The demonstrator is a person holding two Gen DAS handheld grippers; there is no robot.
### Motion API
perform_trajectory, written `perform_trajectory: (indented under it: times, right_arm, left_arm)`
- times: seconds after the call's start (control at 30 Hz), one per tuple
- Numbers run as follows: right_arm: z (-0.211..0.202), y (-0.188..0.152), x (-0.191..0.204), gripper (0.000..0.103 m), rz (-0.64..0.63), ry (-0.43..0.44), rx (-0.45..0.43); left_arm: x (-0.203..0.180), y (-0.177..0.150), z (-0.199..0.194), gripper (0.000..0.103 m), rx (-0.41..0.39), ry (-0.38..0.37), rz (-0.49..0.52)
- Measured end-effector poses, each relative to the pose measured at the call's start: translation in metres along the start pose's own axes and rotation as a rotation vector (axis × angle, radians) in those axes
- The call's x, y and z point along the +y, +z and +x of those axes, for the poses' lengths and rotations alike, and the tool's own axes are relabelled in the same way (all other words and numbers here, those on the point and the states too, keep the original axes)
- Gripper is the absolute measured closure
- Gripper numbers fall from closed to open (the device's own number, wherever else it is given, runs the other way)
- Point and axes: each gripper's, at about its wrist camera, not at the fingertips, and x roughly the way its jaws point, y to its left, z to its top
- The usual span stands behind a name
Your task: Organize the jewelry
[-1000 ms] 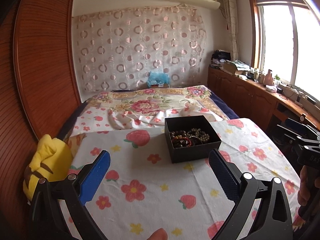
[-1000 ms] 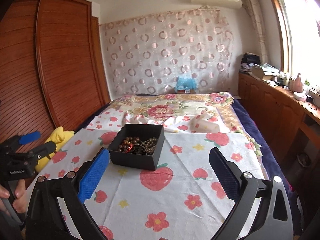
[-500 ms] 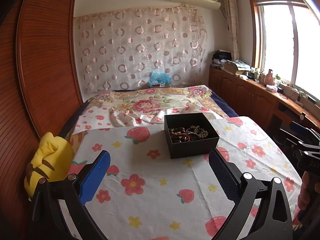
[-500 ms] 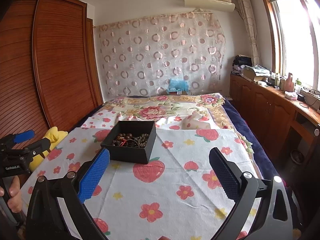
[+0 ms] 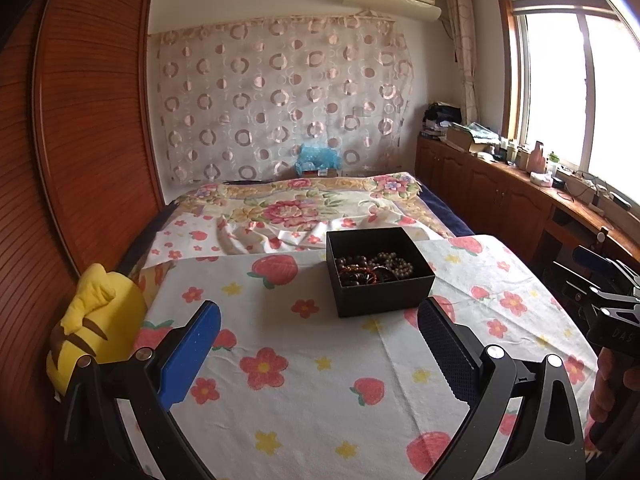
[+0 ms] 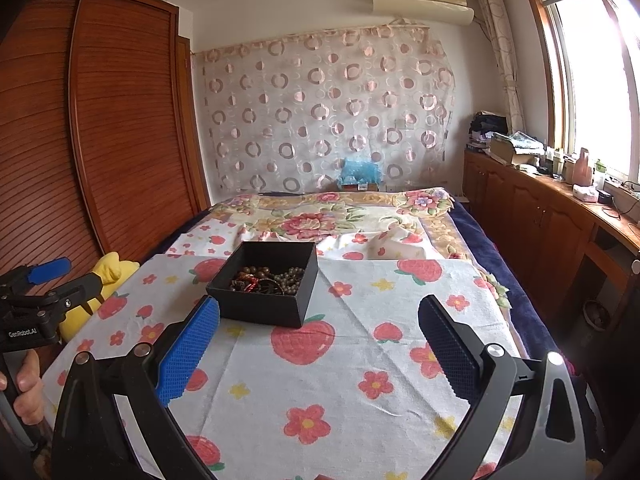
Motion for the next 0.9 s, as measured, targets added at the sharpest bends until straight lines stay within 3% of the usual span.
perform_trajectory:
  times: [0.9]
  right_arm:
    - [0.0, -0.0017, 0.0013, 0.003, -0.001, 0.001, -0.002]
  left_arm:
    - [0.0013, -0.0006, -0.0001, 0.008, 0.0, -0.002, -0.003]
